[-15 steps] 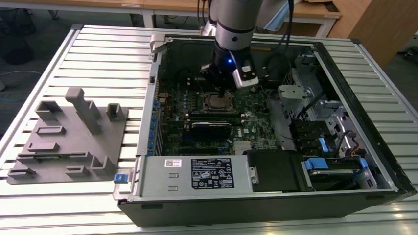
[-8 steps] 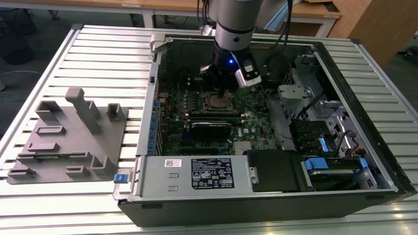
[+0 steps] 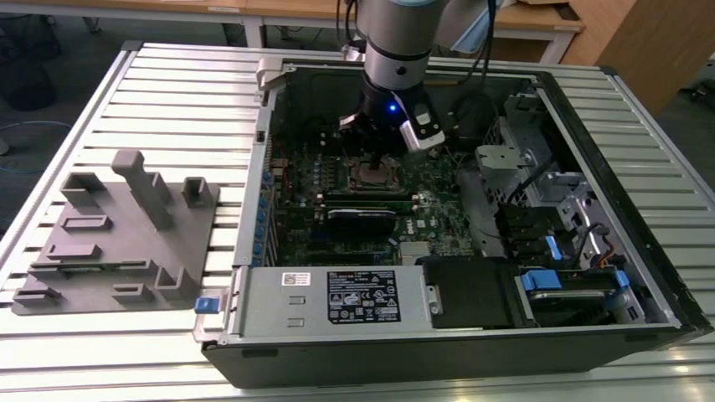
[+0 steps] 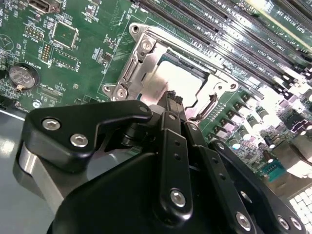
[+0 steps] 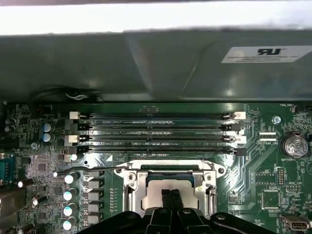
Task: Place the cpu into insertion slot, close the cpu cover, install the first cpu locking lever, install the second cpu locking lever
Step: 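Close the cpu cover, then install the first cpu locking lever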
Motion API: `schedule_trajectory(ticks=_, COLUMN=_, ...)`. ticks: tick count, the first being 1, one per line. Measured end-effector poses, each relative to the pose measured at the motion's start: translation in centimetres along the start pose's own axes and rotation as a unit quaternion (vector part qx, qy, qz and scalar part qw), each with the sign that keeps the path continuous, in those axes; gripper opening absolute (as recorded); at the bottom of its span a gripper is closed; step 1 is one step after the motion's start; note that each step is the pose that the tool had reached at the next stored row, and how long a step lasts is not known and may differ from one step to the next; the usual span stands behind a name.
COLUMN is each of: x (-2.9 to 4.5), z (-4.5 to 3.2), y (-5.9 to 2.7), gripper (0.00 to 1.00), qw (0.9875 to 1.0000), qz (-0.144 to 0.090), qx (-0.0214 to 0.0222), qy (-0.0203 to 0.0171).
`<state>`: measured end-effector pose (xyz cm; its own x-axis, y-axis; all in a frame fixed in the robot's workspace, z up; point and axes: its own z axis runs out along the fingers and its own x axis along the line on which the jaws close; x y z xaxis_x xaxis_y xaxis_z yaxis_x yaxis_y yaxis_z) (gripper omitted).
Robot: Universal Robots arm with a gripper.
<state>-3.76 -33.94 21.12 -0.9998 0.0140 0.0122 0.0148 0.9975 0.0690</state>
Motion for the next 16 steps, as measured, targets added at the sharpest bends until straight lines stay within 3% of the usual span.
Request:
schedule_trajectory(ticks=6, x=0.01, z=-1.05, y=0.02, gripper=0.11, qw=1.0000, qz=0.000, qx=-0.0010, qy=0.0000)
schedule_trajectory(ticks=16, x=0.00, z=-1.11, y=-0.70, gripper=0.11, qw=1.0000, qz=0.000, qx=-0.0010, qy=0.0000)
